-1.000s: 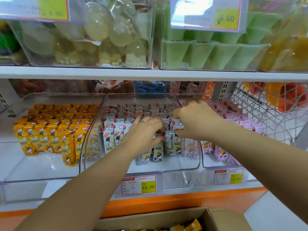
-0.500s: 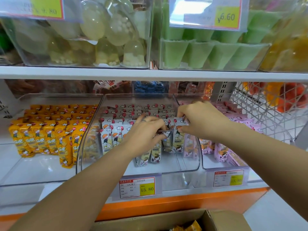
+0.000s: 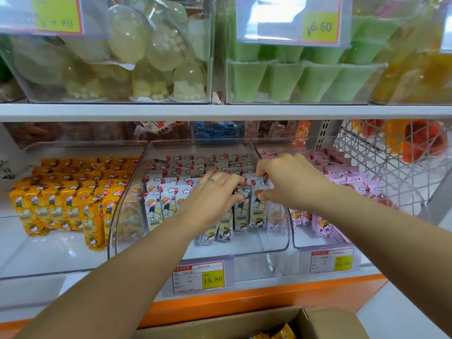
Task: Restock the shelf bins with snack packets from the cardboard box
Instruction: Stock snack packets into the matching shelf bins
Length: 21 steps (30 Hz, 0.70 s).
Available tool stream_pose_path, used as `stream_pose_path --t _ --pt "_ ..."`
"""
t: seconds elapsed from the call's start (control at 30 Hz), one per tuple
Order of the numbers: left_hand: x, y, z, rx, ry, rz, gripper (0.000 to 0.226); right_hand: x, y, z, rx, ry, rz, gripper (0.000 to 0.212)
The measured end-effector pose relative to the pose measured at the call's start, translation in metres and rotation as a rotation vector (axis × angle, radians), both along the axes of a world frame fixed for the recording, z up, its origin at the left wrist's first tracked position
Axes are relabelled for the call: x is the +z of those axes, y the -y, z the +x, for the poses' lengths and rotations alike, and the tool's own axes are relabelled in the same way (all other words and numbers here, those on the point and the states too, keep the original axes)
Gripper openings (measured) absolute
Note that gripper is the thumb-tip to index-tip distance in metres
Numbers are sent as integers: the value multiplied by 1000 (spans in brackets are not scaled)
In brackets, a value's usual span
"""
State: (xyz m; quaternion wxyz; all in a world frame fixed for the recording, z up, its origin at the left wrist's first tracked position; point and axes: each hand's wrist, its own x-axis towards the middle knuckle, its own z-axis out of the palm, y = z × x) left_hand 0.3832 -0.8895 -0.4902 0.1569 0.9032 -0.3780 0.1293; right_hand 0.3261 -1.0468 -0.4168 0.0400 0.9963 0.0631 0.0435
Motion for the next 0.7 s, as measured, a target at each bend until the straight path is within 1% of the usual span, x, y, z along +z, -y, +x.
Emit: stream_pose_path --t 0.1,0.17,0.27,0.33,0.37,0.4,0.5,0.53,0.63,0.7 --pt "1 1 -1 15 -7 24 43 -7 0 5 -8 -6 -54 37" --pt "1 1 0 20 8 43 43 -7 -2 12 0 -9 -85 35" --pt "-4 -1 2 10 54 70 35 -4 -7 23 7 -30 -141 26" --pt "-7 -3 3 2 81 108 37 -3 -13 27 18 -51 -194 17" --pt "-7 -5 3 -1 90 145 41 -3 -16 29 24 -53 -227 13" --pt "-8 -7 3 -7 98 191 49 -3 -20 31 33 -46 -258 12" --pt "-9 -9 5 -6 143 340 75 -7 -26 32 37 -20 -337 36" --pt "-10 -8 5 3 163 377 79 -10 -26 33 33 -6 -360 38" --pt "-12 -6 7 34 207 421 83 -16 -26 34 25 25 -432 26" --pt "-13 -4 8 54 228 418 85 -19 -27 34 14 31 -450 26"
